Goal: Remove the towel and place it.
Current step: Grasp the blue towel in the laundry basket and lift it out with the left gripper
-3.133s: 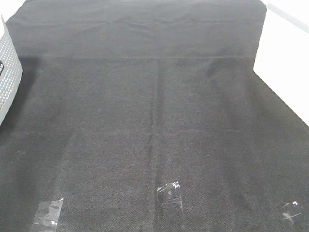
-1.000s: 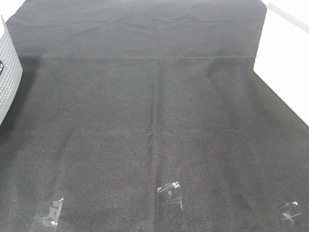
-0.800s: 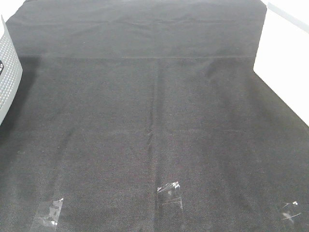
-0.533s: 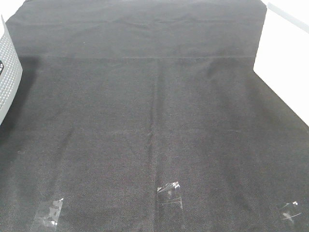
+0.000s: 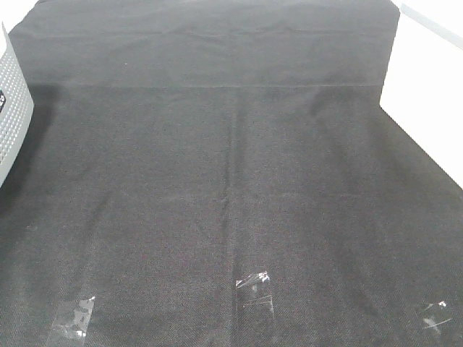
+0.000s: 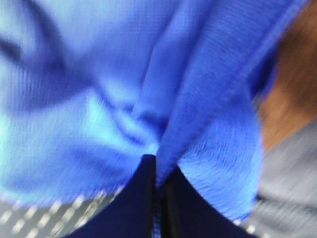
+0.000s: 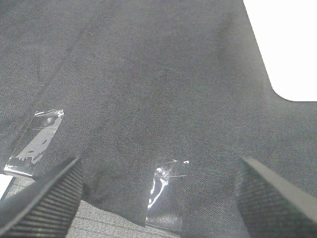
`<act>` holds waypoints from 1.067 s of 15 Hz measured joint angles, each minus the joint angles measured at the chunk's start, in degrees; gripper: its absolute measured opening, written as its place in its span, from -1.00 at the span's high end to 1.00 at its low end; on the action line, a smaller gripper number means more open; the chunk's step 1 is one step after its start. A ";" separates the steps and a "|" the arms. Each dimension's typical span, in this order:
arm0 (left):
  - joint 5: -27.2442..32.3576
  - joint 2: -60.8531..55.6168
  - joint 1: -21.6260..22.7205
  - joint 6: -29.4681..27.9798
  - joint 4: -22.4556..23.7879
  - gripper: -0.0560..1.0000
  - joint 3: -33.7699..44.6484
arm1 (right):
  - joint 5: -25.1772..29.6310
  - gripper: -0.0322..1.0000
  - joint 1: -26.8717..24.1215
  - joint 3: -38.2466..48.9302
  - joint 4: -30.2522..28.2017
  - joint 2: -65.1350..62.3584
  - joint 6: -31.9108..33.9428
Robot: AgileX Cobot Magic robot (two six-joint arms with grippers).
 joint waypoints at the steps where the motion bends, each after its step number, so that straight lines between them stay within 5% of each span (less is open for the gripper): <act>1: 0.00 -0.17 0.00 -1.72 1.89 0.89 0.00 | 0.00 -0.60 0.00 0.00 0.00 0.00 0.00; 8: 0.23 -11.75 -1.43 -10.31 1.09 0.89 0.00 | 0.00 -0.60 0.00 0.00 0.00 0.00 0.00; 16: -0.17 -24.29 -11.86 -15.47 -1.60 0.89 0.00 | 0.00 -0.60 0.00 0.00 0.00 0.00 0.00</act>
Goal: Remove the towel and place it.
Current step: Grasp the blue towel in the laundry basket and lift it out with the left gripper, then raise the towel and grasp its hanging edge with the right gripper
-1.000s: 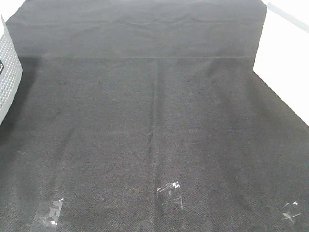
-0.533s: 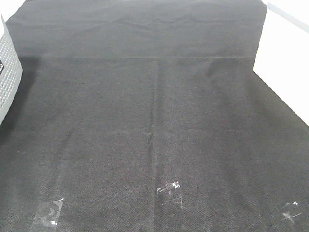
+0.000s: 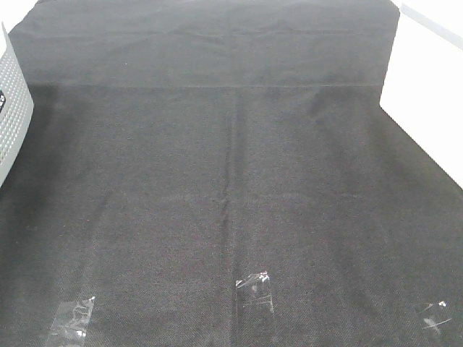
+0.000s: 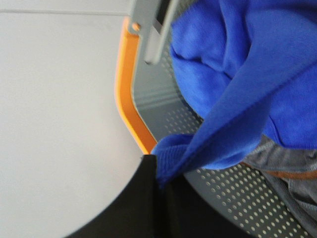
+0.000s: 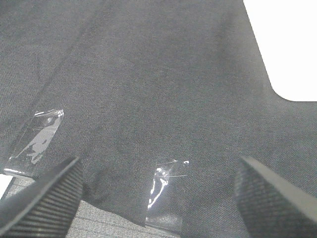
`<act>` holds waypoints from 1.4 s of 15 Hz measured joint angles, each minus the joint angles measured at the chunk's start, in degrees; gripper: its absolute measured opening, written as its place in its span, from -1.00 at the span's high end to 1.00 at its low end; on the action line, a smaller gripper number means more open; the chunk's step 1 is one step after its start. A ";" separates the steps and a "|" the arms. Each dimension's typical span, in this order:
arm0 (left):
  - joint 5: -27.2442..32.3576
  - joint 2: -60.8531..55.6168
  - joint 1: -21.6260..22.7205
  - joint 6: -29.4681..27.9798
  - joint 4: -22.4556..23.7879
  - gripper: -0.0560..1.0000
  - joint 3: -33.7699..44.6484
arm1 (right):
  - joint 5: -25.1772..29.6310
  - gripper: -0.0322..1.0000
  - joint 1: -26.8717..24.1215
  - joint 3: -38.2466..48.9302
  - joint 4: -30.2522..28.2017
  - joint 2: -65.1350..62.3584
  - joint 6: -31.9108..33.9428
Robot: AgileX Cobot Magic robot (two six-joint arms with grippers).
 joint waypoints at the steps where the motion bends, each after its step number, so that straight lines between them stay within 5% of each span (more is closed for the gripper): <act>1: 0.00 -1.83 -1.49 -0.92 0.00 0.89 0.00 | 0.00 -0.60 0.00 0.00 0.00 0.00 0.00; 10: 0.46 -16.16 -13.35 -2.86 3.27 0.89 0.00 | 0.00 -0.60 0.00 0.00 0.00 0.00 0.00; 14: -3.84 -18.96 -22.17 -2.86 8.14 0.89 0.00 | 0.00 -0.60 0.00 0.00 0.00 0.00 0.00; 21: -9.97 -19.08 -33.46 -3.09 9.28 0.89 0.00 | -2.29 -0.60 0.00 -0.40 3.21 2.18 -0.63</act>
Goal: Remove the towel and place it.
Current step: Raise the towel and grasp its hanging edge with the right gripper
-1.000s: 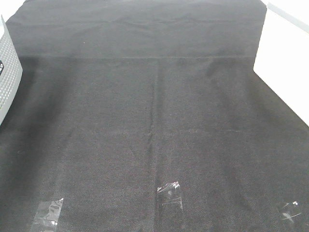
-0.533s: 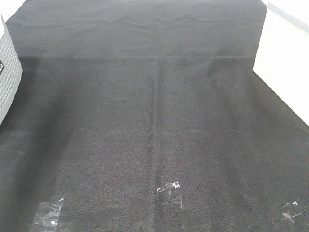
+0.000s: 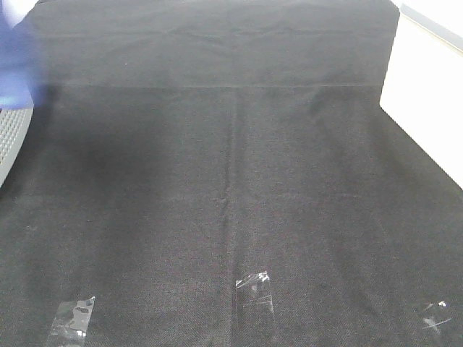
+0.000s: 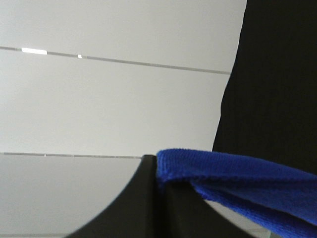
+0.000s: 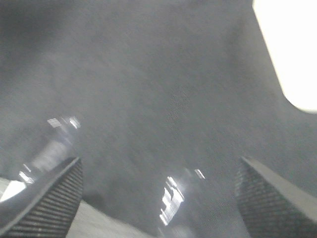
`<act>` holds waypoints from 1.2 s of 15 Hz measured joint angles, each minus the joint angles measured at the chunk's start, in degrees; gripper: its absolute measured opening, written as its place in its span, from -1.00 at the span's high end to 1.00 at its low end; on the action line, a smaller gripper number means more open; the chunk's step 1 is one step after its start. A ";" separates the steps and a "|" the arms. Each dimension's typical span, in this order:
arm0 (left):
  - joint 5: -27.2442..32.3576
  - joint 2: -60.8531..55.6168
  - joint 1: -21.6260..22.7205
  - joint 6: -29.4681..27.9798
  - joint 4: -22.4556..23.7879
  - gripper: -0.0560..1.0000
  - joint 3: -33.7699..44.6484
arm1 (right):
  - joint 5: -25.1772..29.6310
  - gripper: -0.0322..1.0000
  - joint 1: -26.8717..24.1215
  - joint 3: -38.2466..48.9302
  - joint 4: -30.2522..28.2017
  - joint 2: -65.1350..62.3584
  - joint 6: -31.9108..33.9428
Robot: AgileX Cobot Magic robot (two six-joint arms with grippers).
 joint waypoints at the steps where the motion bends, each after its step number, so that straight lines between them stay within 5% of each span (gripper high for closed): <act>1: -1.49 0.00 -2.01 -0.17 -0.57 0.89 0.00 | -3.50 -0.60 0.00 -0.06 2.75 2.46 -1.26; 3: -2.69 0.17 -6.65 -0.40 -2.98 0.89 0.00 | -13.69 -0.59 0.00 -0.23 12.43 10.66 -8.48; 5: -2.81 0.63 -9.34 -0.46 -4.35 0.89 0.00 | -18.16 -0.59 0.00 -0.52 23.61 19.71 -23.38; 9: -2.81 1.26 -15.41 -0.46 -6.88 0.89 0.00 | -18.96 -0.59 0.00 -0.52 54.72 37.30 -61.88; 12: -2.69 1.32 -17.02 -0.46 -9.63 0.89 0.00 | -13.46 -0.59 0.00 -0.52 72.19 50.36 -81.99; 15: -0.29 1.32 -17.07 -0.46 -11.06 0.89 0.00 | -7.33 -0.59 1.26 -0.52 82.22 61.31 -94.48; 18: 1.26 1.32 -17.07 -0.57 -12.26 0.89 0.00 | -11.69 -0.59 12.43 -3.32 85.94 71.73 -103.82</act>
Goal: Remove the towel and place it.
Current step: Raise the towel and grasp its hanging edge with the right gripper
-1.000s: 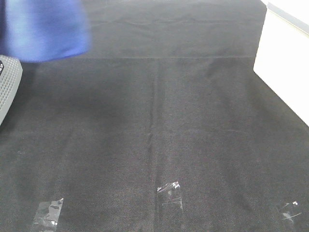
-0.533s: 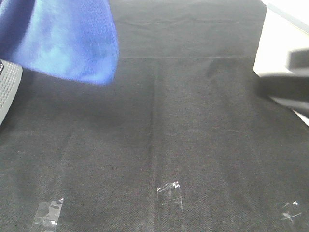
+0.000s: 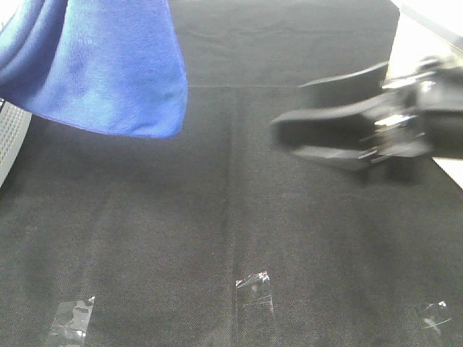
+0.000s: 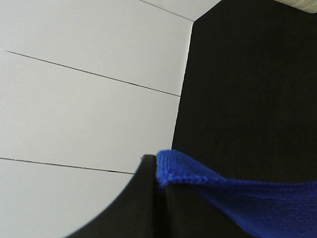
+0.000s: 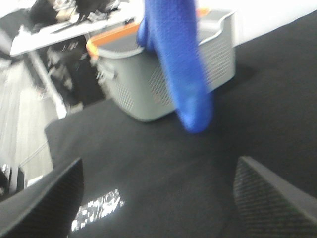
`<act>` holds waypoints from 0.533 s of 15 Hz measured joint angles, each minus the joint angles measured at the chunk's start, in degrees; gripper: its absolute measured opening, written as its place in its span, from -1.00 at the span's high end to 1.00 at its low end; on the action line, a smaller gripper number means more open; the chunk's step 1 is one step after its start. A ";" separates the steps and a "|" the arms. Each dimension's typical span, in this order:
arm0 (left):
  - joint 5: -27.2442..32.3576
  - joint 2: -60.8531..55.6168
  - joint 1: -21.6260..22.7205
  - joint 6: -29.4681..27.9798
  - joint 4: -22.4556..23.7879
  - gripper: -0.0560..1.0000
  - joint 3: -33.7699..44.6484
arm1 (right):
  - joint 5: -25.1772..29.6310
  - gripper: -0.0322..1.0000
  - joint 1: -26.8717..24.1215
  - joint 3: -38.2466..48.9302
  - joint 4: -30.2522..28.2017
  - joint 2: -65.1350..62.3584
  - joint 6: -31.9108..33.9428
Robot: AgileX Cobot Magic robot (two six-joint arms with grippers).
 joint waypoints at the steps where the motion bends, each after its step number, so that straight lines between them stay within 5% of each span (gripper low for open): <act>1: 0.46 0.00 0.00 0.00 0.00 0.89 0.00 | -2.35 -0.59 3.44 -2.23 0.06 3.21 -0.74; 4: 0.74 0.00 0.00 0.00 0.00 0.89 0.00 | -6.47 -0.59 9.45 -10.77 0.11 11.40 -2.01; 8: 0.86 0.00 0.00 0.00 -0.11 0.89 0.00 | -3.95 -0.59 10.43 -20.00 0.23 20.28 -2.06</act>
